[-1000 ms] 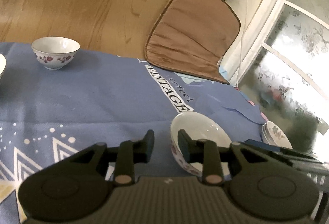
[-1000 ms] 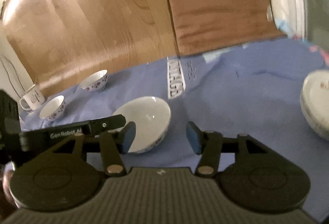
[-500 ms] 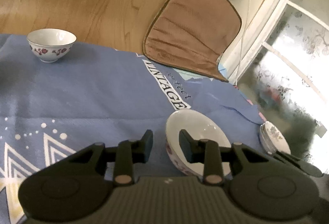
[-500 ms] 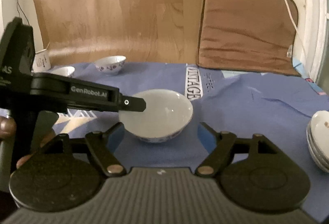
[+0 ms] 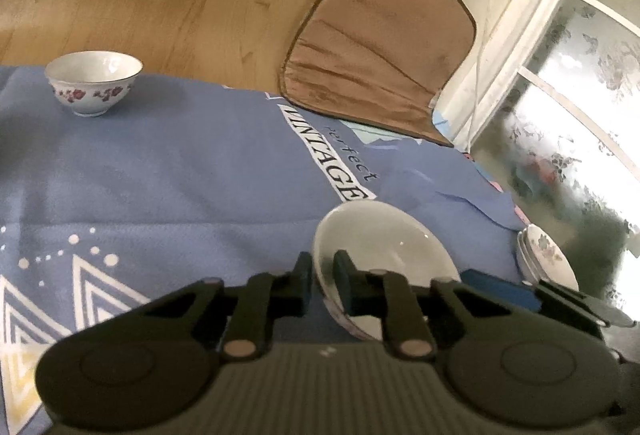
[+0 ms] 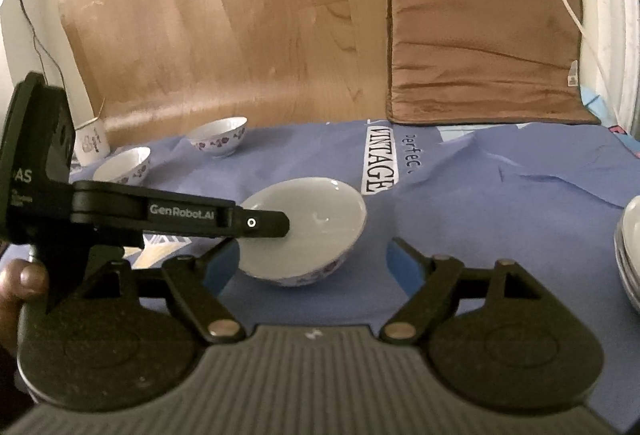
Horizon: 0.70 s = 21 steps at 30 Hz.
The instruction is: Organize plates and bowls
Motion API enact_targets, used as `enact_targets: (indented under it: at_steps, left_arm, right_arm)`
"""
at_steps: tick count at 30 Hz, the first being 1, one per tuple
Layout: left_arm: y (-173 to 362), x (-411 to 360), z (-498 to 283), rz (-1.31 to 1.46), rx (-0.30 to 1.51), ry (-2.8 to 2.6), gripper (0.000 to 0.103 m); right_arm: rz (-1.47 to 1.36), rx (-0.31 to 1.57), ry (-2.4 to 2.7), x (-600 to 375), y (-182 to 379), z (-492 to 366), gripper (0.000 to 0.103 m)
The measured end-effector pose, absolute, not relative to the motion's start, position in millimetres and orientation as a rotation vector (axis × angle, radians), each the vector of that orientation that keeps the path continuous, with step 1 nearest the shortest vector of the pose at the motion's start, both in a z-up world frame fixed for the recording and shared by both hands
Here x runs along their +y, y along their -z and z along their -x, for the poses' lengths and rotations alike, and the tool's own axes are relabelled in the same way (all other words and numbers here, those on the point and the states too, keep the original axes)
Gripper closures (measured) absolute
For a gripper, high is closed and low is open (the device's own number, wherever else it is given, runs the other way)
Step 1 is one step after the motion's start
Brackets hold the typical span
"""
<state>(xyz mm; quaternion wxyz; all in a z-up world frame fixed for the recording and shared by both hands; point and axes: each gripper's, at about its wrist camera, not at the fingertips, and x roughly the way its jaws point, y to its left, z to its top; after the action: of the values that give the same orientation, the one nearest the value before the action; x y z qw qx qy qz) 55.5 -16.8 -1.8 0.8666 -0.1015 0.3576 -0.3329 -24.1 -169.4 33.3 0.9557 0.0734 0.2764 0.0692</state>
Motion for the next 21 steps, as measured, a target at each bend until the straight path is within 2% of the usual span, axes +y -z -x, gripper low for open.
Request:
enact_targets:
  at_steps: [4, 7, 8, 9, 21]
  left_arm:
    - [1.2, -20.2, -56.2, 0.226, 0.755, 0.682, 0.091]
    - [-0.8, -26.4, -56.8, 0.223, 0.764, 0.671, 0.091]
    - [-2.1, -31.4, -55.7, 0.214, 0.762, 0.675, 0.091]
    - [-3.0, -35.8, -55.2, 0.210, 0.764, 0.685, 0.091]
    - [-8.4, -136.6, -61.4, 0.119, 0.786, 0.807, 0.090]
  right_arm:
    - [-0.194, 0.578, -0.179, -172.2, -31.8, 20.1, 0.026]
    - [-0.197, 0.576, -0.165, -176.4, -33.9, 20.7, 0.042]
    - [-0.181, 0.578, -0.137, -177.1, -33.9, 21.2, 0.053]
    - [-0.183, 0.578, -0.120, -181.0, -33.9, 21.9, 0.056]
    - [-0.254, 0.522, 0.104, -250.8, -34.8, 45.3, 0.055]
